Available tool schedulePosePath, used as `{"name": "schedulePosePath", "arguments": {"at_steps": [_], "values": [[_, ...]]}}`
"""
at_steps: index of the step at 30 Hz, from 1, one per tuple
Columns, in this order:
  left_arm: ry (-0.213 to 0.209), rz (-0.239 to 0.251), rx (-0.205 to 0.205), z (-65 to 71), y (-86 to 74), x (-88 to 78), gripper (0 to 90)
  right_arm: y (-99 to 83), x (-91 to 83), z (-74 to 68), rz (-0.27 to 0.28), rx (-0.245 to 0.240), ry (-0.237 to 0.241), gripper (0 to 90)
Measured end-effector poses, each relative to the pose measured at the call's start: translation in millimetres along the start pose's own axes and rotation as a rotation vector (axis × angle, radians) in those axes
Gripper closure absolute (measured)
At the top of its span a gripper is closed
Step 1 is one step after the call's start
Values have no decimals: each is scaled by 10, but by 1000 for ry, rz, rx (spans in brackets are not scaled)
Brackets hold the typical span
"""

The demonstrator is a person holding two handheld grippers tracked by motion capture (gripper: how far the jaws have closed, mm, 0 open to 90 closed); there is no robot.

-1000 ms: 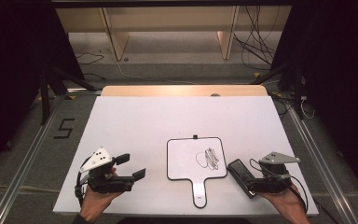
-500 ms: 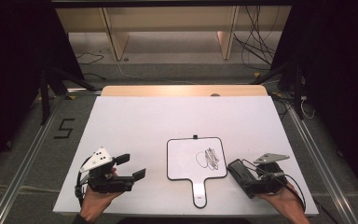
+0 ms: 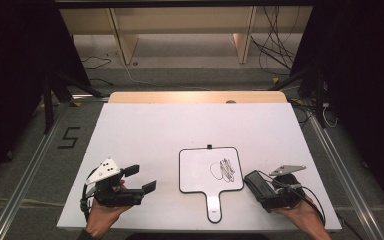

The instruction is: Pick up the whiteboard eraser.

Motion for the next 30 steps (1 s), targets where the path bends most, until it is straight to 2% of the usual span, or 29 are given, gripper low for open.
{"name": "schedulePosePath", "arguments": {"at_steps": [3,7,30], "values": [[0,0,0,1,0,0,153,-4,25,7,3,10,-2,180],[0,1,-2,2,-1,4,153,-13,59,17,-20,3,-1,189],[1,-3,-2,-2,-1,11,153,-9,106,36,-44,1,6,290]]}}
Point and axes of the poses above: each handheld gripper's, and its own axes: x roughly forward along the jaws, y roughly out of its top, z roughly to its right, the point moved 2 cm from there along x, roughly forward along the jaws, and after that the axes turned 6 degrees about y, right-handed, at the moved point
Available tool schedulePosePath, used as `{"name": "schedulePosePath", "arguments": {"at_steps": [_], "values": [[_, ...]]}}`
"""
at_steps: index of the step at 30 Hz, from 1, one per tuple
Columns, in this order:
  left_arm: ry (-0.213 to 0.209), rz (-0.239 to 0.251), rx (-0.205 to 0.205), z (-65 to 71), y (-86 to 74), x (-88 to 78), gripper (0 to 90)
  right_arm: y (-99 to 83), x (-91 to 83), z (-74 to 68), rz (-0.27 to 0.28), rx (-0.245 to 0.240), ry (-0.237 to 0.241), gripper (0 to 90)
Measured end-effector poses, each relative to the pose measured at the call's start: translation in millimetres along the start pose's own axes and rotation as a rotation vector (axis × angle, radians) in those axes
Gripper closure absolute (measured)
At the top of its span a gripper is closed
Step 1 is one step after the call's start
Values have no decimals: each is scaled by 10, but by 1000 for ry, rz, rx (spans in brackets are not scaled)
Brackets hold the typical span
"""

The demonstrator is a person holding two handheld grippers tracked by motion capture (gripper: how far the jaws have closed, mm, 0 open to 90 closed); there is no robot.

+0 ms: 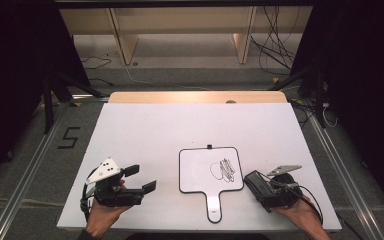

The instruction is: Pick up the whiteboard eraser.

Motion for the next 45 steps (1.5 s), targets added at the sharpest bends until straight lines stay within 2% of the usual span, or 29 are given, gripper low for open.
{"name": "schedulePosePath", "arguments": {"at_steps": [4,6,12,17,24,31,45], "values": [[0,-2,-4,-1,-4,-1,154,22,31,-30,-13,-11,12,379],[2,0,-8,-4,-7,-7,154,34,46,-40,-22,-21,7,386],[3,-1,-7,-5,-9,-11,153,50,39,-38,-22,1,-2,401],[1,0,-13,-8,-7,-7,154,57,25,-44,-27,-4,-7,404],[1,0,-14,-13,-5,-7,154,78,-72,-8,28,12,-13,406],[1,-3,-12,-7,-2,-4,154,120,-144,-15,74,4,-5,406],[-1,1,-19,-11,-3,-9,154,318,-59,-175,175,-38,49,406]]}}
Point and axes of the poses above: each handheld gripper's, and its own axes: x roughly forward along the jaws, y roughly out of its top, z roughly to its right, the point moved 2 cm from there along x, roughly forward along the jaws, and after that the axes turned 6 degrees about y, right-handed, at the moved point
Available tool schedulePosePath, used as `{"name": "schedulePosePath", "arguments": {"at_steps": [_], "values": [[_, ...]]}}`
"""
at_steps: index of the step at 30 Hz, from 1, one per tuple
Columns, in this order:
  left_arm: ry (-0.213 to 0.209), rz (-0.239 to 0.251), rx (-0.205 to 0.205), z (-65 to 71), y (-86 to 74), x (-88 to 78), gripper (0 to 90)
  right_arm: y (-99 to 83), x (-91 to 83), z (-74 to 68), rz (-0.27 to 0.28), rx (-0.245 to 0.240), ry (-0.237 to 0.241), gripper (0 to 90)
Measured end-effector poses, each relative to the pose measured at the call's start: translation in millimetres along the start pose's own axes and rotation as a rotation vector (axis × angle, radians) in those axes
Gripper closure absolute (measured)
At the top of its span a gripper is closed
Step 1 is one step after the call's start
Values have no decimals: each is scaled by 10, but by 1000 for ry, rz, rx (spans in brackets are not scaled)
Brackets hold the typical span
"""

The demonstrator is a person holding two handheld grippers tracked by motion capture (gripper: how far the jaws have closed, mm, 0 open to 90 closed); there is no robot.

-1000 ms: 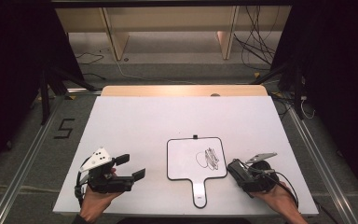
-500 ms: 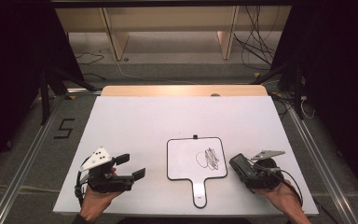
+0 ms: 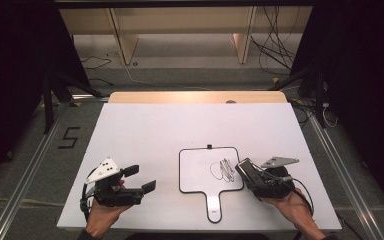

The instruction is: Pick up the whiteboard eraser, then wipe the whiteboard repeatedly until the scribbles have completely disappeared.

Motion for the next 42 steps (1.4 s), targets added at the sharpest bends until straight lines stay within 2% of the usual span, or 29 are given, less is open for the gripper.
{"name": "schedulePosePath", "arguments": {"at_steps": [4,10,22,42], "values": [[0,-1,3,-2,1,0,154,29,59,-46,14,-6,9,406],[-1,0,2,-2,1,-2,154,61,172,-93,-12,-27,15,406],[-3,0,-2,3,1,2,154,172,249,-107,-7,-40,20,405],[-4,0,-6,0,1,8,154,366,384,-160,-10,-57,55,405]]}}
Point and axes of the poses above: each handheld gripper's, and its own axes: x roughly forward along the jaws, y roughly out of its top, z roughly to its right, the point moved 2 cm from there along x, roughly forward along the jaws, and after that the axes turned 6 degrees about y, right-handed, at the moved point
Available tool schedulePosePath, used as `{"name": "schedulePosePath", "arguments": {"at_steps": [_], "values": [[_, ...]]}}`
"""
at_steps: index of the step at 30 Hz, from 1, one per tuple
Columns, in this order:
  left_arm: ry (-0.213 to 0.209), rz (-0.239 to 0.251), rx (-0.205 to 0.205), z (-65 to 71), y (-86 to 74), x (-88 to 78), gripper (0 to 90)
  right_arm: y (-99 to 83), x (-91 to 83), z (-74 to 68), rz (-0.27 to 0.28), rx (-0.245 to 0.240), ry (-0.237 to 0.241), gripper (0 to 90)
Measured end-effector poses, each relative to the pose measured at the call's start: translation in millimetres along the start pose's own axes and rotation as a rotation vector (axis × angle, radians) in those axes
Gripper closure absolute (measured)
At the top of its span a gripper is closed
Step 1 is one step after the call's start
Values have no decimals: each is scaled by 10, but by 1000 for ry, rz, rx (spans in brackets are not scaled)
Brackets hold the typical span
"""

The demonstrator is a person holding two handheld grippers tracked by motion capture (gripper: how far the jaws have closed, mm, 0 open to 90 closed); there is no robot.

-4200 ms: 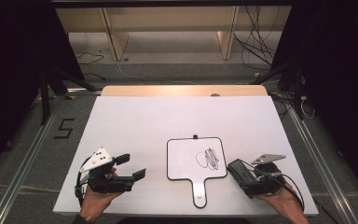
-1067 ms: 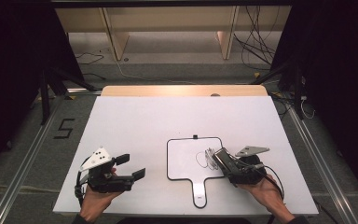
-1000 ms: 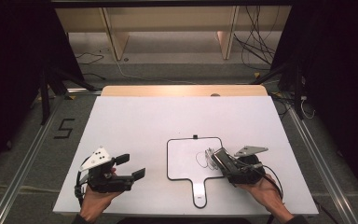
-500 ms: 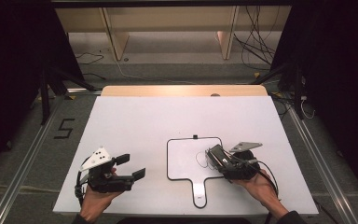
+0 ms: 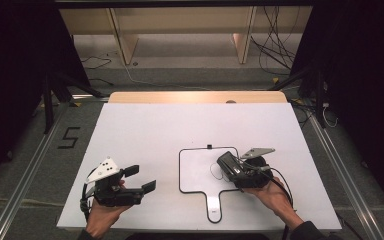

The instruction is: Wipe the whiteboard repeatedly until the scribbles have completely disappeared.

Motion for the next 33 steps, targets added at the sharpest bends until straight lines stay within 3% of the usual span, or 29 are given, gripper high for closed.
{"name": "schedulePosePath", "arguments": {"at_steps": [15,33], "values": [[-4,-2,9,6,8,4,154,194,323,-130,-59,-66,42,406],[-11,-4,15,12,12,4,154,247,544,-153,-142,-103,34,405]]}}
Point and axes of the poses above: each handheld gripper's, and its own axes: x roughly forward along the jaws, y roughly out of its top, z roughly to its right, the point moved 2 cm from there along x, roughly forward along the jaws, and after that the axes turned 6 degrees about y, right-handed, at the moved point
